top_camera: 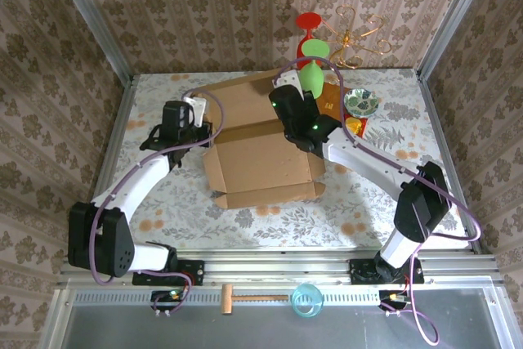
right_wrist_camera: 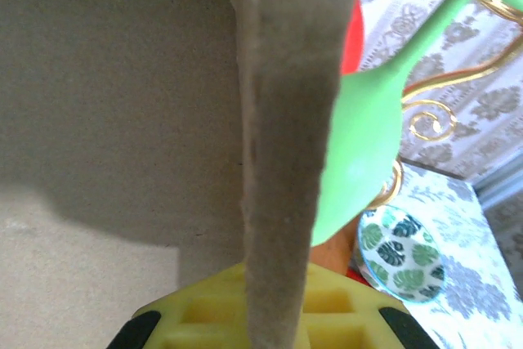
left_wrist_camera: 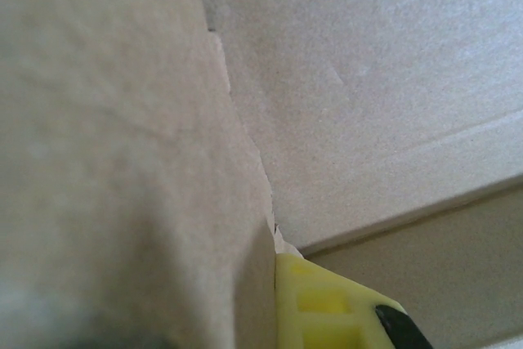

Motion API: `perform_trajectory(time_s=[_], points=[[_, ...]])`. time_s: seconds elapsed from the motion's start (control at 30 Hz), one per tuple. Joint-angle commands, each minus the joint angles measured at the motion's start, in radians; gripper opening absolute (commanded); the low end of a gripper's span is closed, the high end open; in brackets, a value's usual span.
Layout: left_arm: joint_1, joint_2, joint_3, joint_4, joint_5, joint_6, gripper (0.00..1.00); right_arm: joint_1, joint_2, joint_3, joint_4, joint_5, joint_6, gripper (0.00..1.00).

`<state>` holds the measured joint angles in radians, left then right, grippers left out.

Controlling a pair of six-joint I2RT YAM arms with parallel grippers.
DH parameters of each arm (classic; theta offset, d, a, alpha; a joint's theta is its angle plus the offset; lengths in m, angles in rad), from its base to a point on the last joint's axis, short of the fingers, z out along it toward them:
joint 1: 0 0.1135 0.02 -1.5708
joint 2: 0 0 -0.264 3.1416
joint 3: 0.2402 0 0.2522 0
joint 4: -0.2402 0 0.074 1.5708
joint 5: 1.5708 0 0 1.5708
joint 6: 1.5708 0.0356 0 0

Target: Fold the paper box

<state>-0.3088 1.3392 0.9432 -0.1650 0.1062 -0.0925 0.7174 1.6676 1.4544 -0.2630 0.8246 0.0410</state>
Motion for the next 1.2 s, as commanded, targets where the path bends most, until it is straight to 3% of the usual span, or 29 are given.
perform_trajectory(time_s=[0.0,0.13,0.4,0.53,1.17], points=[[-0.022,-0.039,0.013,-0.002,-0.020,0.000,0.00,0.010,0.011,0.053,-0.111,0.181,0.090,0.00],[-0.029,-0.043,0.016,-0.005,-0.028,-0.013,0.00,0.011,0.022,0.088,-0.176,0.161,0.122,0.00],[-0.036,-0.054,0.048,-0.053,-0.028,-0.019,0.00,-0.070,-0.125,-0.043,-0.011,-0.242,0.101,0.02],[-0.039,-0.058,0.050,-0.060,-0.029,-0.022,0.00,-0.115,-0.149,-0.071,0.008,-0.325,0.115,0.06],[-0.052,-0.044,0.074,-0.079,-0.045,-0.016,0.00,-0.159,-0.138,-0.039,0.019,-0.303,0.107,0.35]])
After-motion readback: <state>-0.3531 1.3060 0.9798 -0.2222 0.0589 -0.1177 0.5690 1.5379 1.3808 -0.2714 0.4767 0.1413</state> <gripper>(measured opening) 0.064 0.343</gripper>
